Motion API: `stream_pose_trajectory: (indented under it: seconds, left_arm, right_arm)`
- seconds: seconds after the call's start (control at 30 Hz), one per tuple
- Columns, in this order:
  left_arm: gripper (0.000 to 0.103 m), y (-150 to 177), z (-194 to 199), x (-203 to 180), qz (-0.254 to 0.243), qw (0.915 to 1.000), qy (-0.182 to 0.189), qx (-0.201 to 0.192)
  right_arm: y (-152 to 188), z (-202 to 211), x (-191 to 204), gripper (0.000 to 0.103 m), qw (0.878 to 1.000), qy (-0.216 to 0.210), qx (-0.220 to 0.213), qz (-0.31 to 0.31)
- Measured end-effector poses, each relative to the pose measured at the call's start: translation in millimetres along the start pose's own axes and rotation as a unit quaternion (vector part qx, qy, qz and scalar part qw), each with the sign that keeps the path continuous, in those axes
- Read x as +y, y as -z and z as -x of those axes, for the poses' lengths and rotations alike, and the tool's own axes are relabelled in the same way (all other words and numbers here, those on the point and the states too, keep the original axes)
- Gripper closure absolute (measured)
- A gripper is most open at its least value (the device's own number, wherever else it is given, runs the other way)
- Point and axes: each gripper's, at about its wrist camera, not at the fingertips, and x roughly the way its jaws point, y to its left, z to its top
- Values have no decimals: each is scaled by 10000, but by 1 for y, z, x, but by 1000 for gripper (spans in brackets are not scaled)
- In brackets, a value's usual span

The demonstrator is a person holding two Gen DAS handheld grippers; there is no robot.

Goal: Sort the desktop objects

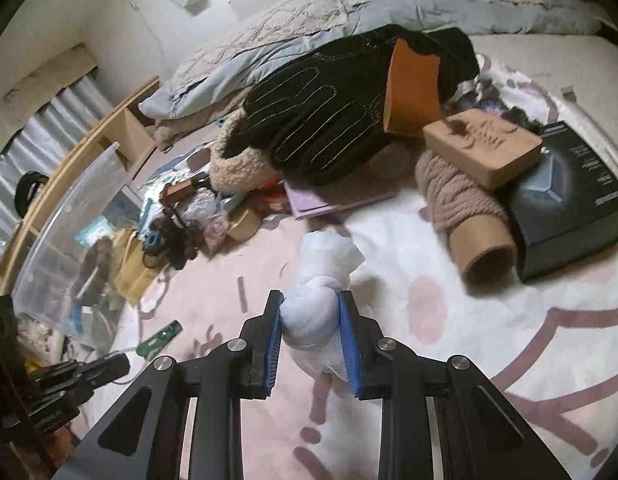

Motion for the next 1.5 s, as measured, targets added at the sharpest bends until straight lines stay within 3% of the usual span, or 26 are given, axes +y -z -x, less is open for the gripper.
stream_pose_trajectory:
  seconds: [0.23, 0.4, 0.47, 0.53, 0.7, 0.87, 1.03, 1.17, 1.27, 1.3, 1.33, 1.37, 1.5]
  left_arm:
    - [99, 24, -10, -1, -298, 9978, -256, 535]
    - [98, 45, -22, 0, -363, 9948, -411, 859]
    - [87, 48, -23, 2, -268, 9948, -453, 871]
    - [49, 47, -21, 2, -236, 9952, -588, 746]
    - [37, 38, -18, -1, -305, 9967, -545, 521]
    - [37, 31, -28, -12, -566, 9951, -694, 431]
    - [37, 35, -44, -26, -1265, 9803, -1518, 59]
    - [37, 38, -52, -20, -1279, 9827, -1339, 66]
    - [55, 37, -51, -16, -1120, 9861, -1230, 1]
    - [58, 36, -51, -15, -1083, 9867, -1211, -12]
    - [60, 37, -49, -14, -1050, 9873, -1189, -42]
    - [61, 37, -49, -14, -1047, 9875, -1178, -67]
    - [71, 41, -49, -17, -1178, 9855, -1213, -133]
  right_arm:
    - [6, -1, 11, 75, 9993, -315, 195, 55]
    - [10, -7, 18, 75, 9988, -320, 340, 142]
    - [11, -8, 19, 75, 9986, -334, 385, 157]
    - [11, -9, 20, 75, 9984, -344, 417, 189]
    - [12, -7, 18, 75, 9979, -397, 484, 165]
    - [14, -6, 22, 75, 9959, -374, 642, 510]
    - [20, -4, 28, 75, 9917, -457, 822, 872]
    - [31, -13, 31, 75, 9895, -114, 976, 1064]
    - [36, -14, 29, 72, 9896, -38, 953, 1074]
    - [36, -13, 28, 64, 9904, -60, 928, 1022]
    - [36, -12, 25, 48, 9915, -61, 904, 938]
    - [36, -10, 21, 41, 9927, -29, 865, 838]
    - [37, -6, 15, 39, 9940, 31, 817, 725]
